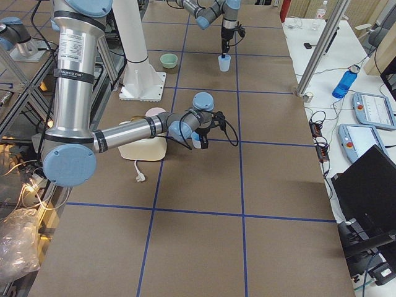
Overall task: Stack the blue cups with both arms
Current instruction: 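Carry the cup to the centre with the left gripper while the right grasps its cup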
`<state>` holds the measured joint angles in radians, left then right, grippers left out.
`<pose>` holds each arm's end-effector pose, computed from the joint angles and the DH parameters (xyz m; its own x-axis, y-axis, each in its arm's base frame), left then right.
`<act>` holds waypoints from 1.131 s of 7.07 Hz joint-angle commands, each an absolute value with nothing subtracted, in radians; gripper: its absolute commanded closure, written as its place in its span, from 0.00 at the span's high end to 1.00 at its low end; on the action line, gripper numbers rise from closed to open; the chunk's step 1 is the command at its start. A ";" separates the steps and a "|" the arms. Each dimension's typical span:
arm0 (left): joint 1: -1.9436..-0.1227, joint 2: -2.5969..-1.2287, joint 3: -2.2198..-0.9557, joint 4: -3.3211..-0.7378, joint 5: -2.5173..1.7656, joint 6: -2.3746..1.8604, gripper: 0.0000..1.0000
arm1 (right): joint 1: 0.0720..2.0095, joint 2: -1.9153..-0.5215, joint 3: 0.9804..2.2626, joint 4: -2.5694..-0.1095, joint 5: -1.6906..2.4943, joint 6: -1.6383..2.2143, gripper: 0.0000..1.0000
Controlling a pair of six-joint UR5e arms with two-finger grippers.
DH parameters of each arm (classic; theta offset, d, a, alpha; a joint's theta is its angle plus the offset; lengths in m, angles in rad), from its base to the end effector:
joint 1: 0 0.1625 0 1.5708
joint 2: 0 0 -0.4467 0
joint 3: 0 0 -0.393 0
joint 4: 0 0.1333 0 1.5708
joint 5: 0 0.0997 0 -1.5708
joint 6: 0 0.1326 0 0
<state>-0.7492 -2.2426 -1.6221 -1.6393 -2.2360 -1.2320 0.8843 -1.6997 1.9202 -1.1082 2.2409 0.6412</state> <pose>0.4899 -0.5260 0.2545 0.5565 -0.1605 -0.8152 0.0311 0.9845 -0.1726 -0.2579 -0.3950 0.5372 0.5808 -0.2822 0.7636 0.1800 0.9593 0.2177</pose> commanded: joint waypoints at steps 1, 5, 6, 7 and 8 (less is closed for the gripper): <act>-0.689 -2.347 -1.553 -1.634 -2.186 -1.284 0.00 | 0.856 -1.698 1.907 -1.114 2.211 0.640 0.80; -0.632 -2.402 -1.476 -1.652 -2.171 -1.304 0.00 | 0.821 -1.663 1.881 -1.115 2.200 0.641 0.74; -0.618 -2.407 -1.470 -1.655 -2.140 -1.305 0.00 | 0.818 -1.663 1.879 -1.115 2.200 0.641 0.65; -0.608 -2.410 -1.448 -1.686 -2.135 -1.307 0.00 | 0.812 -1.663 1.879 -1.115 2.200 0.640 0.58; -0.607 -2.408 -1.444 -1.698 -2.135 -1.307 0.00 | 0.804 -1.664 1.879 -1.117 2.200 0.641 0.37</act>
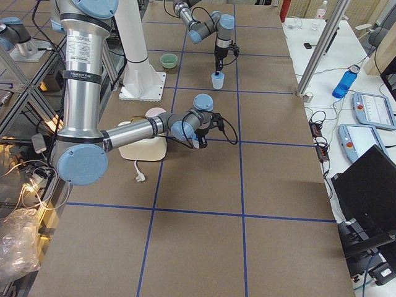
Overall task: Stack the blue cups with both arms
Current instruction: 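Set the cup at the centre, open the left gripper while the right lifts its cup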
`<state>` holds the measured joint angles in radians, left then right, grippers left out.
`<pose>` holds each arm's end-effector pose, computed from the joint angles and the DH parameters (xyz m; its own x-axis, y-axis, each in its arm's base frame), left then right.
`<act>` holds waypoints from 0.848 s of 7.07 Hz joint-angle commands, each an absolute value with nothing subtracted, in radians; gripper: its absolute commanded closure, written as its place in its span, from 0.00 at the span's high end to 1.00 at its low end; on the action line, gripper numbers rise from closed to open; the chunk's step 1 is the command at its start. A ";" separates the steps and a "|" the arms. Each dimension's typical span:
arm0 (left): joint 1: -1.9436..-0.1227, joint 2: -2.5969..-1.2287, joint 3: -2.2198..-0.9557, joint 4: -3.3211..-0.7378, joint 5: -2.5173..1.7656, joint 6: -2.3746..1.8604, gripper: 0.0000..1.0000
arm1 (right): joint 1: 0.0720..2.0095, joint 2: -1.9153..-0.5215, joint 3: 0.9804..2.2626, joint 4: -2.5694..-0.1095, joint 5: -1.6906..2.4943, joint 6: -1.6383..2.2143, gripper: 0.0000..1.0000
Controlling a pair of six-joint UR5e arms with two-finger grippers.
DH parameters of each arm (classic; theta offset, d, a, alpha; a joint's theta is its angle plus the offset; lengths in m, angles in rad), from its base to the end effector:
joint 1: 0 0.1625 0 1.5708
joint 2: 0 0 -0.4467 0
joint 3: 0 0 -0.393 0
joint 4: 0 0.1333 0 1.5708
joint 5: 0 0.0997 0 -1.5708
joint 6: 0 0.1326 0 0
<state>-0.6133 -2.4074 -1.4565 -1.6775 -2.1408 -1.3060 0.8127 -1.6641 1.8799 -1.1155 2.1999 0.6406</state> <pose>0.5992 -0.4972 0.2039 0.5749 -0.1352 -0.8070 0.0091 0.9873 -0.1589 -0.2947 -0.3916 0.5451 0.5908 -0.3188 0.7411 0.2311 0.9470 0.2231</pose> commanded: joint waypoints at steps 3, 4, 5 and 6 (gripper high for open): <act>-0.607 -2.407 -1.443 -1.700 -2.135 -1.305 0.00 | 0.805 -1.666 1.881 -1.131 2.197 0.640 0.00; -0.607 -2.408 -1.445 -1.704 -2.135 -1.302 0.00 | 0.811 -1.664 1.881 -1.132 2.198 0.640 0.00; -0.607 -2.405 -1.443 -1.732 -2.135 -1.298 0.40 | 0.822 -1.664 1.884 -1.132 2.200 0.640 0.00; -0.607 -2.404 -1.443 -1.736 -2.135 -1.296 0.60 | 0.836 -1.664 1.887 -1.138 2.209 0.638 0.00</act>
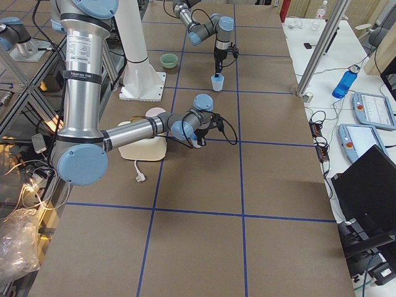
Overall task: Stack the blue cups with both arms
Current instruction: 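Set the cup at the centre, open the left gripper while the right lifts its cup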
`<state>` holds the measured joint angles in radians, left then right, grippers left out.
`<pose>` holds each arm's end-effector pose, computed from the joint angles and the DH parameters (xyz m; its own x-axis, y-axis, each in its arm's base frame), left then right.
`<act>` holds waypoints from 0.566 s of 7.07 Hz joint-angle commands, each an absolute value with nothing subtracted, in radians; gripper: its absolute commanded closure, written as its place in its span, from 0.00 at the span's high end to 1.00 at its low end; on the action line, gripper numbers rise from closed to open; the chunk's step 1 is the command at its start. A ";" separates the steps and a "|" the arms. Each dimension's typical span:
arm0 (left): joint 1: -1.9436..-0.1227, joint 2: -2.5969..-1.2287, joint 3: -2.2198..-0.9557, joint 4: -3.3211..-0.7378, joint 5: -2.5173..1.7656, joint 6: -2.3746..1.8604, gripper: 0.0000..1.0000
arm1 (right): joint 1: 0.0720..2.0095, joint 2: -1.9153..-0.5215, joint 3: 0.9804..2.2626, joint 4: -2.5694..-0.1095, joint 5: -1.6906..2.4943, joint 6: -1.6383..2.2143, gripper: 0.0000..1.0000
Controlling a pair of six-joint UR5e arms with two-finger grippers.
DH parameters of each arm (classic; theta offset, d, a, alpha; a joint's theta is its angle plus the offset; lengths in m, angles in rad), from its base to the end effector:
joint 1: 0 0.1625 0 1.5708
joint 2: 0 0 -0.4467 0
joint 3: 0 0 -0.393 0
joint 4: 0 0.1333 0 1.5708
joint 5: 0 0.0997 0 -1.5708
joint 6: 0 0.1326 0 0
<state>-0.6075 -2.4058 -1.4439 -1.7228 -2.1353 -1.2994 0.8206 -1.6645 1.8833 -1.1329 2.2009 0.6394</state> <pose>0.6045 -0.4962 0.2042 0.5561 -0.1107 -0.8237 0.0003 0.9911 -0.1330 -0.2911 -0.3933 0.5459 0.5997 -0.3075 0.7388 0.2270 0.9507 0.2114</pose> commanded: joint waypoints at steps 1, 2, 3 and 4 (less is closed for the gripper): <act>-0.607 -2.402 -1.443 -1.738 -2.123 -1.295 0.67 | 0.845 -1.655 1.900 -1.172 2.215 0.638 0.00; -0.609 -2.402 -1.450 -1.738 -2.123 -1.292 0.68 | 0.862 -1.614 1.922 -1.242 2.221 0.638 0.00; -0.624 -2.399 -1.480 -1.733 -2.131 -1.292 0.69 | 0.873 -1.542 1.948 -1.347 2.224 0.638 0.00; -0.643 -2.364 -1.526 -1.724 -2.134 -1.289 0.68 | 0.876 -1.455 1.957 -1.443 2.224 0.638 0.00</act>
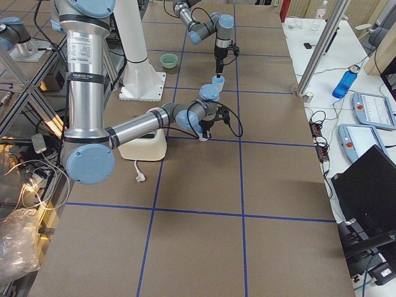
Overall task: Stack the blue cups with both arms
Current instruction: 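Set the cup at the centre, open the left gripper while the right lifts its cup, then withdraw the left gripper while the right gripper carries its cup over the centre cup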
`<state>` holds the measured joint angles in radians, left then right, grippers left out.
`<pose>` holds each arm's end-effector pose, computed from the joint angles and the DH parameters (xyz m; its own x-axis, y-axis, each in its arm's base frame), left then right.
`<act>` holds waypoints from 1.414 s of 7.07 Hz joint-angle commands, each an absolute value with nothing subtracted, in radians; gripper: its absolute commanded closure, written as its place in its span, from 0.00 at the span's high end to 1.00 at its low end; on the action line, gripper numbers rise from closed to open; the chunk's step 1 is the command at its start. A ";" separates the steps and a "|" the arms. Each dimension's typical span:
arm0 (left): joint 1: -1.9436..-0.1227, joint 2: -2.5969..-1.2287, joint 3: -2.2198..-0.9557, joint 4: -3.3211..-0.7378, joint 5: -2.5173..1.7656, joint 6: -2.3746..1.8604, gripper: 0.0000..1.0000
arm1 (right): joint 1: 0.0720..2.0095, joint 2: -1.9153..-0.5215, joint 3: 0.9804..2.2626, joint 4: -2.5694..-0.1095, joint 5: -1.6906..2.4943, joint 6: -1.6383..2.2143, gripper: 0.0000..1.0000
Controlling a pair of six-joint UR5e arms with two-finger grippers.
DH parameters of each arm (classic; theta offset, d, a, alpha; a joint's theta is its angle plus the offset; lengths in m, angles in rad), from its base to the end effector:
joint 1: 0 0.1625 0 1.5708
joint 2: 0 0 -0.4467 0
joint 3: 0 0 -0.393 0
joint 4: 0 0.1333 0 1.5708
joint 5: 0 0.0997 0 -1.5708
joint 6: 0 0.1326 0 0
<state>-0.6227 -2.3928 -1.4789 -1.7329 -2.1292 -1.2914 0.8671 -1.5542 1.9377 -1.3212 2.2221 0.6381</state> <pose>0.5888 -0.5004 0.1975 0.5341 -0.0956 -0.8400 0.0128 0.9944 -0.1050 -0.2926 -0.4266 0.4881 0.6114 -0.2668 0.7450 0.1960 0.9632 0.1841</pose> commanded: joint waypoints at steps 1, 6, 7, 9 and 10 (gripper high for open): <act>-0.666 -2.324 -1.573 -1.718 -2.143 -1.243 0.68 | 0.874 -1.375 1.957 -1.522 2.227 0.638 0.00; -0.834 -2.108 -1.692 -1.660 -2.229 -0.903 0.70 | 0.799 -1.062 1.909 -1.766 2.220 0.734 0.00; -0.859 -2.039 -1.721 -1.657 -2.229 -0.822 0.70 | 0.772 -1.002 1.864 -1.764 2.212 0.786 0.00; -0.916 -1.944 -1.729 -1.657 -2.230 -0.642 0.70 | 0.724 -0.913 1.798 -1.763 2.189 0.850 0.00; -0.945 -1.906 -1.726 -1.658 -2.230 -0.556 0.71 | 0.694 -0.878 1.775 -1.763 2.174 0.883 0.00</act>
<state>-0.9100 -1.9573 -1.7260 -1.6577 -2.2301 -0.6630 0.7286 -0.9244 1.8070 -1.7630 2.1914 0.8426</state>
